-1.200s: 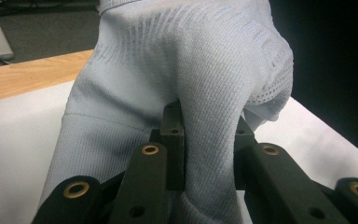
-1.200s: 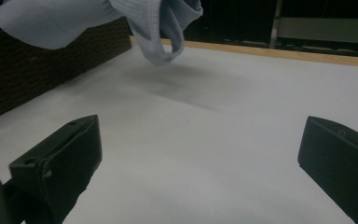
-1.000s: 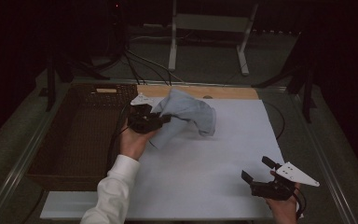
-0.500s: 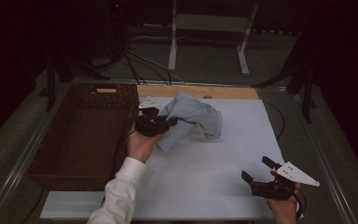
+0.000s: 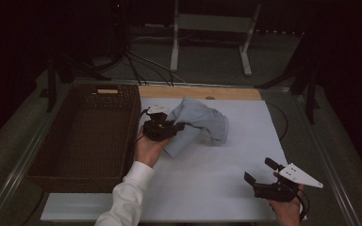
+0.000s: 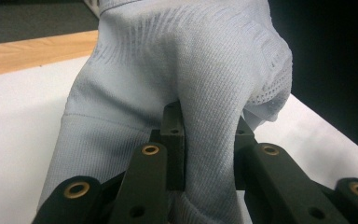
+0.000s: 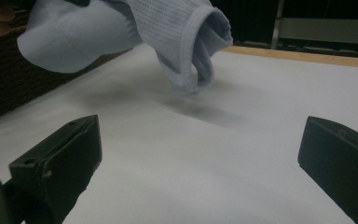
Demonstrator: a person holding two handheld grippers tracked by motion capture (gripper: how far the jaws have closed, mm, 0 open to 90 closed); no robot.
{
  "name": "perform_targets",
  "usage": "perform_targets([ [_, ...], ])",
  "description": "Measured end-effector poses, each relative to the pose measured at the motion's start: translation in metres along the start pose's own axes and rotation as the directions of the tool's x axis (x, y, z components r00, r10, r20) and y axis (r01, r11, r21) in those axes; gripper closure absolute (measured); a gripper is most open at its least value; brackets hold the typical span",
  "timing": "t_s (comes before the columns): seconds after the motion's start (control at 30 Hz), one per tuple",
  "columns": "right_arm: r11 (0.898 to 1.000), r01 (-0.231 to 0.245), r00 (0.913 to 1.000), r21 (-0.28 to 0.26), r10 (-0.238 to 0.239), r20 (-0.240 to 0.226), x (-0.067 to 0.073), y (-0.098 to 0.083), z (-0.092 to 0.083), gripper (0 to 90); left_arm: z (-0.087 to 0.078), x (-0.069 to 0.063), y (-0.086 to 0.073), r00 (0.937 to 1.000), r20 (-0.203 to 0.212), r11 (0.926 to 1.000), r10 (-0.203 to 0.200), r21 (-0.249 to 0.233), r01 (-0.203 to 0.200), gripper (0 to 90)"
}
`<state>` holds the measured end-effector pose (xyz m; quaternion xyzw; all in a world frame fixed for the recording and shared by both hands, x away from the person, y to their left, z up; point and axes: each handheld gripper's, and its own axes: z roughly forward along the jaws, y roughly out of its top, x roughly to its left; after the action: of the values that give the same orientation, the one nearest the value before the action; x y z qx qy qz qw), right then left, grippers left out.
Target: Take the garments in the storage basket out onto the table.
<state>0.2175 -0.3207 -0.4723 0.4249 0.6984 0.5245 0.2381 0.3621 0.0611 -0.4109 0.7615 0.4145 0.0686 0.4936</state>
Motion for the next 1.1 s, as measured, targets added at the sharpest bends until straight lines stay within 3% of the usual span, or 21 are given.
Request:
perform_targets([
  [0.53,1.000,-0.003,1.0000,0.001,0.003,-0.002,0.000,0.000,0.000,0.0,0.024,-0.004,-0.025,0.9997,0.008,0.9985,-0.025,0.049,0.025,75.5],
  [0.9,1.000,-0.003,1.0000,0.000,0.003,-0.002,0.000,0.000,0.000,0.0,0.032,-0.009,-0.046,0.9997,0.010,0.9969,-0.021,0.076,0.020,74.3],
  [1.1,1.000,-0.003,1.0000,0.002,0.003,-0.003,0.001,0.000,0.001,0.0,0.034,-0.018,-0.058,0.9996,0.026,0.9951,-0.008,0.098,0.006,72.0],
])
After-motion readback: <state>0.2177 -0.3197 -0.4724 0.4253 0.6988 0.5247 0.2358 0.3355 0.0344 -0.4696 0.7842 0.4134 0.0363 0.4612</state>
